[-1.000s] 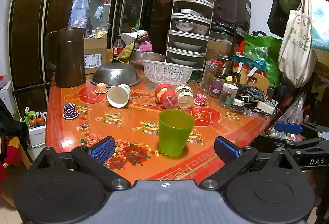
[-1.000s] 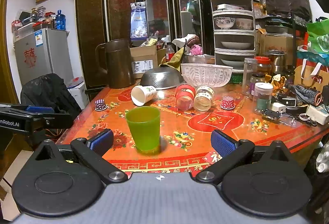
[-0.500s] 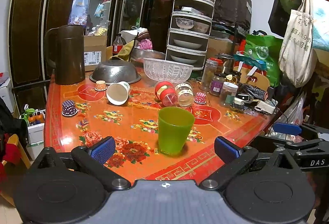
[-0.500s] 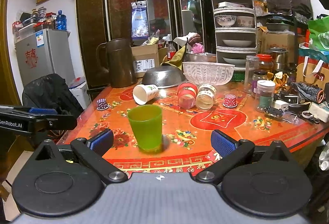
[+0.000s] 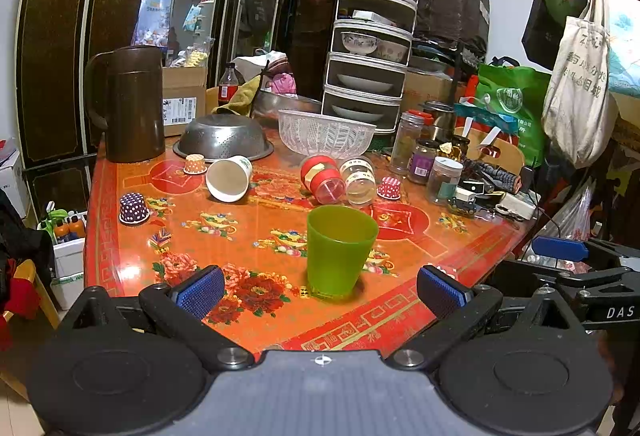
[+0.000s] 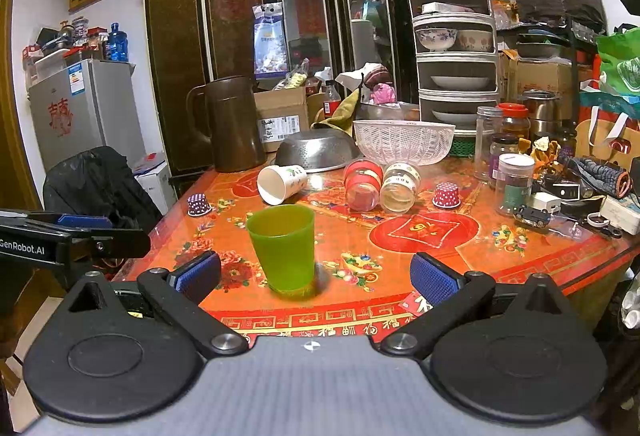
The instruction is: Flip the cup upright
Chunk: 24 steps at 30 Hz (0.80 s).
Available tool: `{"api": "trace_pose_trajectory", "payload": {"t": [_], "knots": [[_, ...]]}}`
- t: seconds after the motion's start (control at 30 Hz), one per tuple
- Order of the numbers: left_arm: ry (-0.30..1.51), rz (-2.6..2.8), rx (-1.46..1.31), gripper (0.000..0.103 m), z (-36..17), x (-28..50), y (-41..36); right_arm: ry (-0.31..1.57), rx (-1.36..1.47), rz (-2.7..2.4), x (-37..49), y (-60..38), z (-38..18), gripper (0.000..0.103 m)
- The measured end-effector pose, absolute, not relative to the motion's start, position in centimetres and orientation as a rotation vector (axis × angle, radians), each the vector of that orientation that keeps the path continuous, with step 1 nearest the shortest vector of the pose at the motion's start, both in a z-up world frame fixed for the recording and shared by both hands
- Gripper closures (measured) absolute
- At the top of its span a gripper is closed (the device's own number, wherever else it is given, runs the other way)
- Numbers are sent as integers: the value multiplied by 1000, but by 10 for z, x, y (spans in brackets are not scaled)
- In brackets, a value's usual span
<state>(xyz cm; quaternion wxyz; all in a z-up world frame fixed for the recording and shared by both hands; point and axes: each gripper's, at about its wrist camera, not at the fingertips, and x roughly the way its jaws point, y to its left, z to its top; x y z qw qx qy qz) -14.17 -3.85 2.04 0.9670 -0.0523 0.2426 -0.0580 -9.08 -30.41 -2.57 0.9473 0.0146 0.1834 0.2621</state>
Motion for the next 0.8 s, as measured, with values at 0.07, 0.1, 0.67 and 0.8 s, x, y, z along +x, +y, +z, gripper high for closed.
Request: {"api": "trace_pose_trajectory", "payload": {"t": [0.07, 0.1, 0.67, 0.8], "knots": [[493, -118, -106, 0, 19, -141, -38, 373, 30, 535, -91, -304, -26, 1], [493, -118, -106, 0, 19, -141, -39, 373, 30, 536, -90, -304, -26, 1], [494, -114, -96, 0, 17, -141, -40, 381, 34, 541, -90, -301, -29, 1], [481, -118, -82, 0, 18, -142, -43, 382, 35, 542, -91, -302, -29, 1]]}}
